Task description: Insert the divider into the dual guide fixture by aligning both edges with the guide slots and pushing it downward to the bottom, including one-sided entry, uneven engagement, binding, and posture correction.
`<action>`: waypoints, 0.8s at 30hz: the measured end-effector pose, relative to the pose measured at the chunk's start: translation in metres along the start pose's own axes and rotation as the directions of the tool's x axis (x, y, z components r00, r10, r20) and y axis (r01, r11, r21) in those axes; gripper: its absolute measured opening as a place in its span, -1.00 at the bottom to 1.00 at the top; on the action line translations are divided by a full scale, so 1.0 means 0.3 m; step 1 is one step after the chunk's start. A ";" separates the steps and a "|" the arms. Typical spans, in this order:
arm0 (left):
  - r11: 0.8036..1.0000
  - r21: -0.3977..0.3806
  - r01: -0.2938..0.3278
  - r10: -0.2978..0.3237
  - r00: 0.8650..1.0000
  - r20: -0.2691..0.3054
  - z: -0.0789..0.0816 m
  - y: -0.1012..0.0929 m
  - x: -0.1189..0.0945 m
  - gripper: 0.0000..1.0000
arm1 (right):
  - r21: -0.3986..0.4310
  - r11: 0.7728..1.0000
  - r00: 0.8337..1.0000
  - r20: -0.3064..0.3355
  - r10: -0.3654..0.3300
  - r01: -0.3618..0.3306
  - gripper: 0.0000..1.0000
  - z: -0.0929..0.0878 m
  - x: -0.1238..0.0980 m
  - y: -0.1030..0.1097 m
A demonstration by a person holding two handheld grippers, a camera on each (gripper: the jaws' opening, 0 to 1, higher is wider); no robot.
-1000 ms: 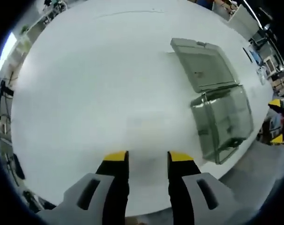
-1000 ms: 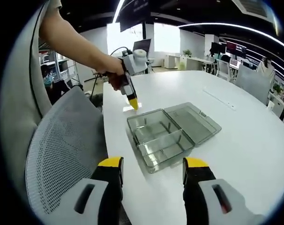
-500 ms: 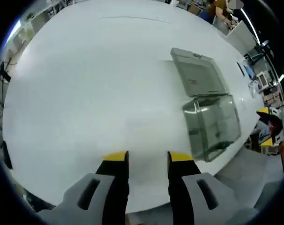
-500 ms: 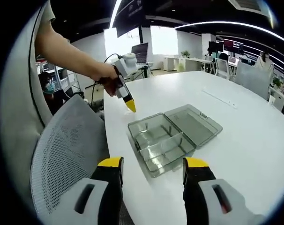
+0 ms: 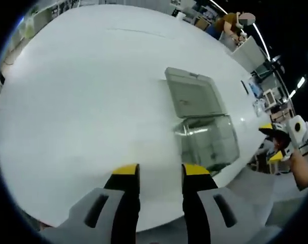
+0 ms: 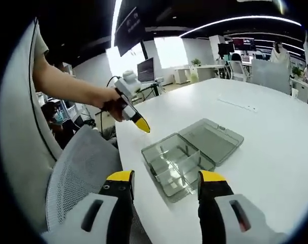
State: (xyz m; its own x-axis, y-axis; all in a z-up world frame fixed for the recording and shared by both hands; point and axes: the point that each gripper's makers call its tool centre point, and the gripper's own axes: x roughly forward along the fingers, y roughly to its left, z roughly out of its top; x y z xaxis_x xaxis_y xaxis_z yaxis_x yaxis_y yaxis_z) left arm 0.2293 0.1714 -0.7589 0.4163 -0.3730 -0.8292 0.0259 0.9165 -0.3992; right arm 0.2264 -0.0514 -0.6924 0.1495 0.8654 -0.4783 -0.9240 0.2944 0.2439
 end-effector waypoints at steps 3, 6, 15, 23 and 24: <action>1.000 -0.007 0.025 -0.025 1.000 0.008 0.001 -0.016 -0.001 -0.43 | 0.021 1.000 1.000 0.014 0.008 -0.008 -0.07 0.008 -0.002 -0.002; 0.998 -0.014 0.061 -0.060 0.998 0.025 0.005 -0.043 -0.007 -0.43 | 0.045 0.999 1.000 0.027 0.014 -0.015 -0.07 0.017 -0.005 -0.009; 0.994 -0.007 0.111 -0.111 0.993 0.034 0.010 -0.104 -0.005 -0.43 | 0.088 0.995 0.998 0.053 0.034 -0.038 -0.06 0.029 -0.009 -0.009; 0.985 0.015 0.174 -0.174 0.983 0.052 0.032 -0.194 -0.006 -0.43 | 0.130 0.990 0.996 0.077 0.053 -0.062 -0.06 0.034 -0.013 -0.015; 0.984 0.016 0.179 -0.180 0.982 0.053 0.034 -0.200 -0.006 -0.43 | 0.138 0.988 0.995 0.079 0.055 -0.066 -0.05 0.035 -0.013 -0.015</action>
State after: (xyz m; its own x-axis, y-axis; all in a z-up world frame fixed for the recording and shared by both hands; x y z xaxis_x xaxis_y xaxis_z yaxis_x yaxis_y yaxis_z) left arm 0.2363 0.1185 -0.7294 0.4520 -0.5234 -0.7223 0.1142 0.8370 -0.5351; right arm 0.2336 -0.0518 -0.6828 0.1255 0.9096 -0.3961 -0.8742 0.2901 0.3893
